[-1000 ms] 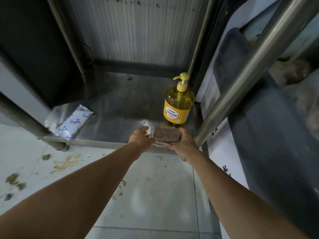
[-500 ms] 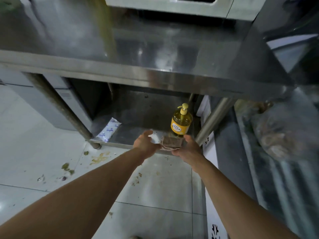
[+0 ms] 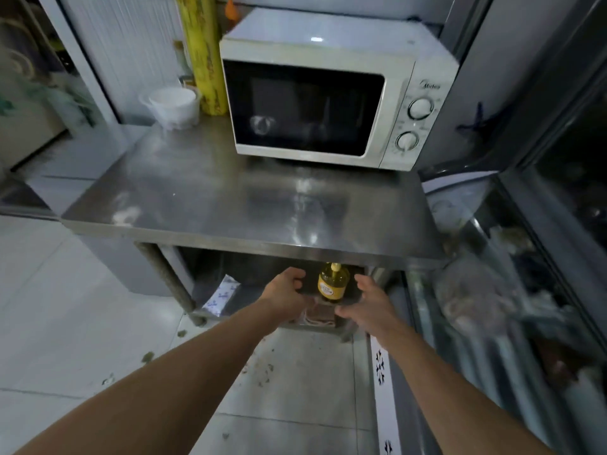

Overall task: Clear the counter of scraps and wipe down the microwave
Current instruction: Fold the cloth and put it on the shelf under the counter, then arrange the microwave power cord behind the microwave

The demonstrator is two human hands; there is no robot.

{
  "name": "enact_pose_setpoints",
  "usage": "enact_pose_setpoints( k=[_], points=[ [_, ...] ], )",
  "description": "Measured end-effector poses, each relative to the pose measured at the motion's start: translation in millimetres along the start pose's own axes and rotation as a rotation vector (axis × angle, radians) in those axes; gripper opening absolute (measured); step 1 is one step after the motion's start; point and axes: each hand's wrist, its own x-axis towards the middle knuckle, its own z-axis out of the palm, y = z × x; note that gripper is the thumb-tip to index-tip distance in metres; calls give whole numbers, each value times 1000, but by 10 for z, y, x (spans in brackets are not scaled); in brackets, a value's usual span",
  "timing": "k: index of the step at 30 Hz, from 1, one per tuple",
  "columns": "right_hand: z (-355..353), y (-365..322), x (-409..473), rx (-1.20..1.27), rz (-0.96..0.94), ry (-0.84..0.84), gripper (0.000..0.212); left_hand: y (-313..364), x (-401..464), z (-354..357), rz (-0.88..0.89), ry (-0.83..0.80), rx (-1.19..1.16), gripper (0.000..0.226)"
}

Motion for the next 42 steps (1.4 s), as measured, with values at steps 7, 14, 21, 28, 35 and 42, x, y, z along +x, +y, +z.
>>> enact_pose_setpoints(
  k=[7,14,21,28,35,42],
  points=[
    [-420,-690,-233,27,-34,101,84,771,-220,-383,127,-51,48,63],
    [-925,-1234,-433,31,-110,205,89,1466,-244,-721,278,-39,61,64],
    [-1509,-1475,-476,49,-171,268,88,2126,-83,-752,374,5,93,63],
    [-2216,-1584,-112,55,-218,304,94,2814,314,-533,408,18,71,65],
    [-2872,-1778,536,90,-280,259,96,3442,767,-332,411,93,111,69],
    [-3086,-1893,992,121,-313,200,100,3829,1049,-341,467,187,232,70]
  ],
)
